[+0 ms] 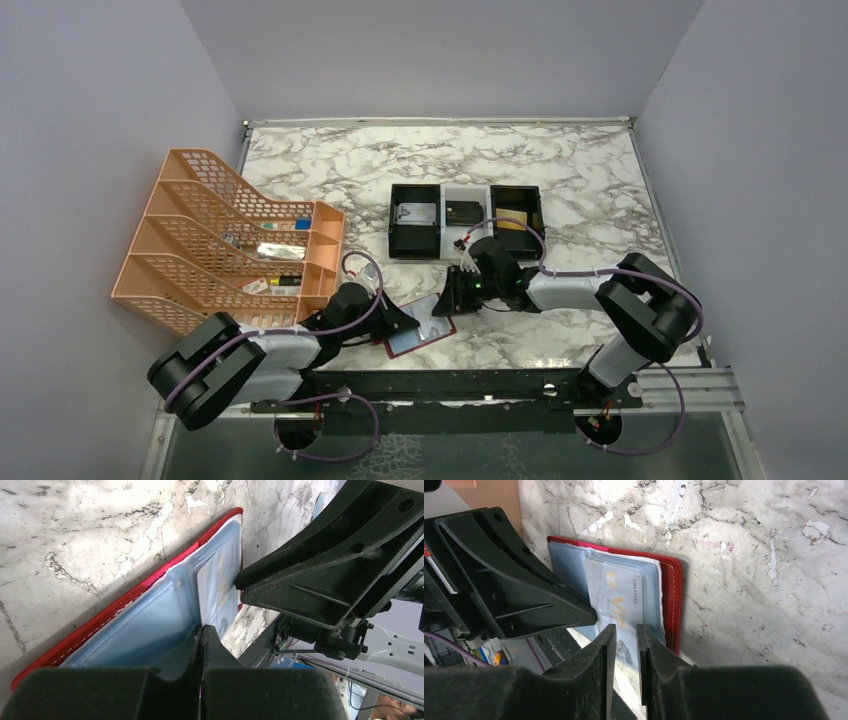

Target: Take the credit cards out of the card holder

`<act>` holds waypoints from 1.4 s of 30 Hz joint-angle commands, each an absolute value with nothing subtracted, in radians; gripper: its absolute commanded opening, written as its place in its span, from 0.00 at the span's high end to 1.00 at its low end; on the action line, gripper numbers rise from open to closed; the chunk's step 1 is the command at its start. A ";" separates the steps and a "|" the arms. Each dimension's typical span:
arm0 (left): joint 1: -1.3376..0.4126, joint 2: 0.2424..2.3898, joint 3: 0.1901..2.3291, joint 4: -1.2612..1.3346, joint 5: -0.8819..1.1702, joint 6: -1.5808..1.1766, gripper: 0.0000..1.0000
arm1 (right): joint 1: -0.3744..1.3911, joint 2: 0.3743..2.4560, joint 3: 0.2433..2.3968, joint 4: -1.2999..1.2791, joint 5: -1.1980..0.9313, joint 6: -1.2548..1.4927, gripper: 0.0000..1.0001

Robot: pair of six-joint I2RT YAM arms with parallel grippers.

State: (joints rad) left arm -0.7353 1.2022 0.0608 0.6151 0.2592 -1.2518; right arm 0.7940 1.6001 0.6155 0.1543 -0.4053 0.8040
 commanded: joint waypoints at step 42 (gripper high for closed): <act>-0.706 1.245 0.224 0.510 0.364 -0.806 1.00 | 0.716 1.552 0.598 0.195 -0.609 0.667 0.73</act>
State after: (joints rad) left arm -0.7197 1.1862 0.1772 0.4843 0.2733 -0.9245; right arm 0.7200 1.5166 0.6048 0.1375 -0.5526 0.6899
